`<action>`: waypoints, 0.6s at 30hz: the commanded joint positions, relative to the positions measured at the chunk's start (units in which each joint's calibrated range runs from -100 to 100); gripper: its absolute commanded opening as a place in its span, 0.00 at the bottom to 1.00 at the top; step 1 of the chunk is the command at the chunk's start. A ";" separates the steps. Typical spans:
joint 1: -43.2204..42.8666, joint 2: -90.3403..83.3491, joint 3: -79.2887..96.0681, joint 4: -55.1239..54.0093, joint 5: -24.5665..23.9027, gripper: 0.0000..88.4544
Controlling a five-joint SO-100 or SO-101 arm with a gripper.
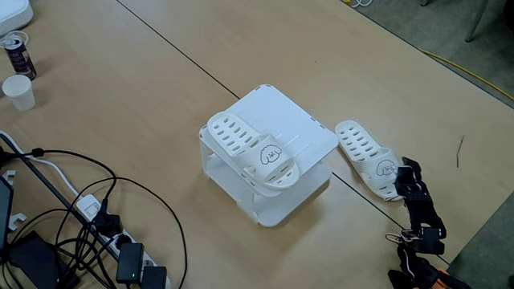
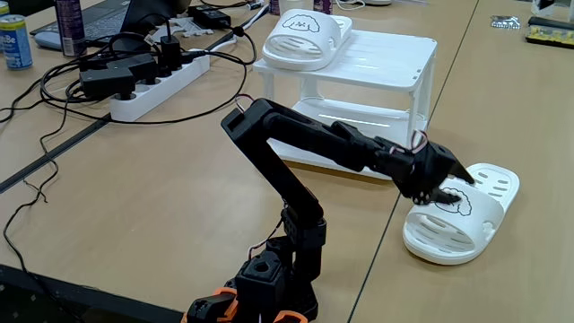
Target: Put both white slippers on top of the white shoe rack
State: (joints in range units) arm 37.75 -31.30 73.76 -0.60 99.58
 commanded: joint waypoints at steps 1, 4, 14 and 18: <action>2.87 -2.40 0.34 -0.87 0.42 0.13; 3.37 -1.81 1.34 -0.87 0.42 0.13; 6.00 -1.64 7.11 -0.87 0.42 0.13; 7.48 -1.14 7.38 -0.78 0.42 0.13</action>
State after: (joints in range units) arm 43.97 -31.38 81.67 -0.60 99.58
